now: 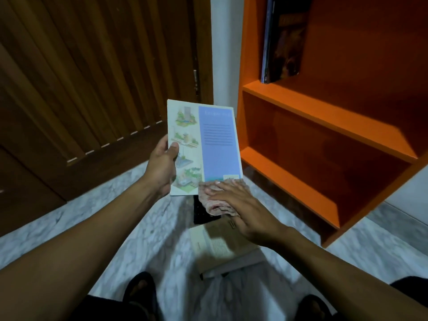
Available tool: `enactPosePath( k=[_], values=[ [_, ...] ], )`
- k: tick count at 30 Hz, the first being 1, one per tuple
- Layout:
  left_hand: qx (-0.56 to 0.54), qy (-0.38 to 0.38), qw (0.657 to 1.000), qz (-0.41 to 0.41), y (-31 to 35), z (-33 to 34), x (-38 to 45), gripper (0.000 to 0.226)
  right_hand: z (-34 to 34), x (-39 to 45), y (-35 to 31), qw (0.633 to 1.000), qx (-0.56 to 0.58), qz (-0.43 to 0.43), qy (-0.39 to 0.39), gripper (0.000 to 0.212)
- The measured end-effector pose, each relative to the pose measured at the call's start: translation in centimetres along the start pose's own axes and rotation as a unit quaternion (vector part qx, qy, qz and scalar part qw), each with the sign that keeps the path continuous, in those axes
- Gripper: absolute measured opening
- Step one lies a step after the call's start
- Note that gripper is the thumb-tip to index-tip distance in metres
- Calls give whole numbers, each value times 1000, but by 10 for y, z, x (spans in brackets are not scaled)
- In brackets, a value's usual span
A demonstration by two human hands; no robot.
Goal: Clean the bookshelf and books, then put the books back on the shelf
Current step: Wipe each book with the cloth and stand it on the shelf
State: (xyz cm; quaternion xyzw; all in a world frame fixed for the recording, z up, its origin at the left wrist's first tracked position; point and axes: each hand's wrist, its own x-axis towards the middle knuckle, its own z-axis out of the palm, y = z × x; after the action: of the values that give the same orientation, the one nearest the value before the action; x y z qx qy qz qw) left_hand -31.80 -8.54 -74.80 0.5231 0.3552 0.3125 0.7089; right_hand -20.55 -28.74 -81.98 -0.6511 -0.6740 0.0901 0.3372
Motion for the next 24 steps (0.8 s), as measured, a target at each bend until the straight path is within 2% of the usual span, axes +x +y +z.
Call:
enactPosePath(
  k=[2, 4, 6, 9, 10, 11, 15, 17, 18, 21, 24],
  values=[
    [16, 20, 1000, -14, -1, -6, -1, 29, 0, -1, -4, 999, 29, 34, -18, 50],
    [47, 23, 998, -21, -2, -10, -3, 28, -7, 3, -11, 991, 95, 96, 11, 33],
    [78, 11, 997, -25, -4, -10, -8, 25, -20, 14, -15, 965, 181, 162, 100, 29],
    [113, -36, 993, -21, -12, -5, -20, 20, -45, 36, -10, 877, 297, 251, 282, 29],
    [127, -56, 990, -18, -16, -2, -24, 20, -53, 43, -7, 850, 315, 270, 323, 29],
    [139, -74, 987, -16, -20, 2, -30, 21, -58, 51, -5, 840, 316, 274, 346, 28],
    [131, -148, 980, -19, -32, 26, -52, 23, -51, 77, 8, 869, 256, 263, 332, 41],
    [103, -159, 981, -26, -32, 38, -56, 24, -39, 83, 8, 908, 156, 267, 283, 48],
    [90, -153, 983, -35, -31, 41, -56, 25, -32, 83, 5, 925, 111, 256, 258, 47],
    [25, -121, 989, -86, -24, 44, -48, 27, -11, 75, -10, 959, 68, 197, 193, 45],
    [-66, -80, 989, -101, -17, 41, -38, 25, 9, 69, -10, 981, -21, 138, 133, 53]
  ],
)
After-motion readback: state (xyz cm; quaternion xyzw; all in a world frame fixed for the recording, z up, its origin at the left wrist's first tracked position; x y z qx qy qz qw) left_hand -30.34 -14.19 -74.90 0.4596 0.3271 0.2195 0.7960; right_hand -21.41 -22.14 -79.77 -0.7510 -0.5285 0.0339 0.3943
